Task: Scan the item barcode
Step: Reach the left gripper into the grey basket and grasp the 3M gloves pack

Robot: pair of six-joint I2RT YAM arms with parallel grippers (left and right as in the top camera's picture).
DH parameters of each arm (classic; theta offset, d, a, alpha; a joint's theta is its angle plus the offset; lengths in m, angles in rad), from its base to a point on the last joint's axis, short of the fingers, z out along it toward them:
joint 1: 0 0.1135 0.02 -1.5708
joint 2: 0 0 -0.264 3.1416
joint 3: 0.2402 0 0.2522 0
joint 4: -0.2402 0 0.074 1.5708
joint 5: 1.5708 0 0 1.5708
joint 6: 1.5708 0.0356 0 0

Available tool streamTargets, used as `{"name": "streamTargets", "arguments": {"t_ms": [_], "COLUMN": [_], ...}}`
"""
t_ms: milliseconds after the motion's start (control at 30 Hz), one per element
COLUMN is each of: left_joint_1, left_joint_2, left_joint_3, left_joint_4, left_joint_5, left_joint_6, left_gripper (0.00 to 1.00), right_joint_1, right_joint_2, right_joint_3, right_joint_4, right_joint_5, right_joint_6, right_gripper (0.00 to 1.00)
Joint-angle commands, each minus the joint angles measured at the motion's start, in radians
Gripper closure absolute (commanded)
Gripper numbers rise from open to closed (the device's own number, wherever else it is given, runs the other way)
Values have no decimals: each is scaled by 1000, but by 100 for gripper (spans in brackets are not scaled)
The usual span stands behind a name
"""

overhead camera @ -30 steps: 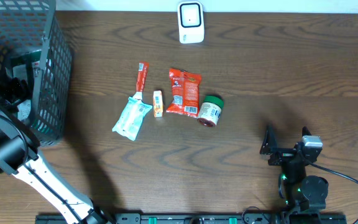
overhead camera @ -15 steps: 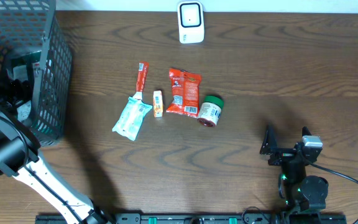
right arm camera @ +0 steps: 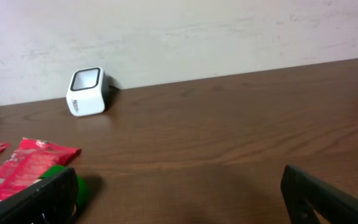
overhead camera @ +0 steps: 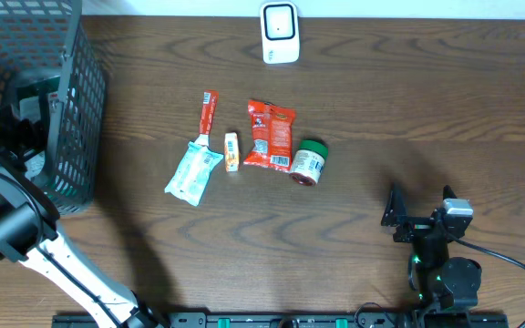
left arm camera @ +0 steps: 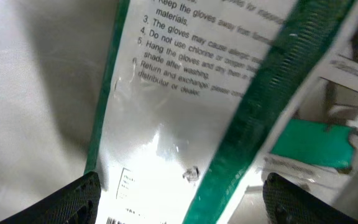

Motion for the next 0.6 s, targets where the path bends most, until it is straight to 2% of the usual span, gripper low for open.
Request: {"name": "streamTargets", "arguments": {"t_ms": [0,233,567], "left_joint_1": [3,3,0], "left_joint_2": [-66,-64,-63], "left_joint_3": [-2,-35,-269], "left_joint_4": [-5,-5,181], "left_joint_5": [-11,-76,-71], "left_joint_6": [7,7,7], "left_gripper": [16,16,16], "right_joint_1": [-7,-7,-7], "right_joint_2": [0,0,0], "right_joint_3": [-1,-1,-1], "right_joint_4": [-4,-4,-4], "right_joint_5": [-1,-1,-1], "right_joint_6": [-11,-11,-11], "right_gripper": [1,1,1]}}
